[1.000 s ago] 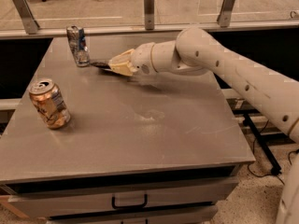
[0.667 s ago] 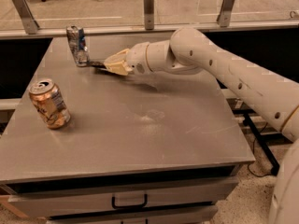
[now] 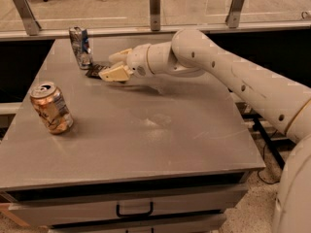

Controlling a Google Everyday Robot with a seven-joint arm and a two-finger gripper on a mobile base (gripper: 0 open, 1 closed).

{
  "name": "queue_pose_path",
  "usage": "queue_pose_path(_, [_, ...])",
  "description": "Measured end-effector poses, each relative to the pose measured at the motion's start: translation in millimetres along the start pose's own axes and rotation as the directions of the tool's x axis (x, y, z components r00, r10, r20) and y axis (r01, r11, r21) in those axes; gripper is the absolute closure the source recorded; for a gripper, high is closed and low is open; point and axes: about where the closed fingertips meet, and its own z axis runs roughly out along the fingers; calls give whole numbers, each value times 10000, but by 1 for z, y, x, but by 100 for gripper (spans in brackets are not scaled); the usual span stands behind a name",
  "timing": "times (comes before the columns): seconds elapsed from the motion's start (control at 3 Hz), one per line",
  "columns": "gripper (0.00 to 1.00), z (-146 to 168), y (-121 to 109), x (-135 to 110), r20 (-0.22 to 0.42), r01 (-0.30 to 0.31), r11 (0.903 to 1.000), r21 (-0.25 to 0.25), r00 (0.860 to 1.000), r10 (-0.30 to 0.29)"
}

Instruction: Move rxbar chocolate near redbull can

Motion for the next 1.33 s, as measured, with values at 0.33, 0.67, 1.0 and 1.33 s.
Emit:
queue_pose_path(0.33, [0, -7, -3, 0, -47, -56, 9997, 219, 10000, 57])
queue_pose_path(0.67, [0, -34, -20, 3, -84, -238, 9961, 854, 9997, 247])
queue_pose_path(1.0, [0, -84, -53, -1, -89, -115, 9783, 2070, 9999, 137])
queue_pose_path(1.33, [0, -146, -81, -6, -124, 23, 9331, 3597, 9999, 23])
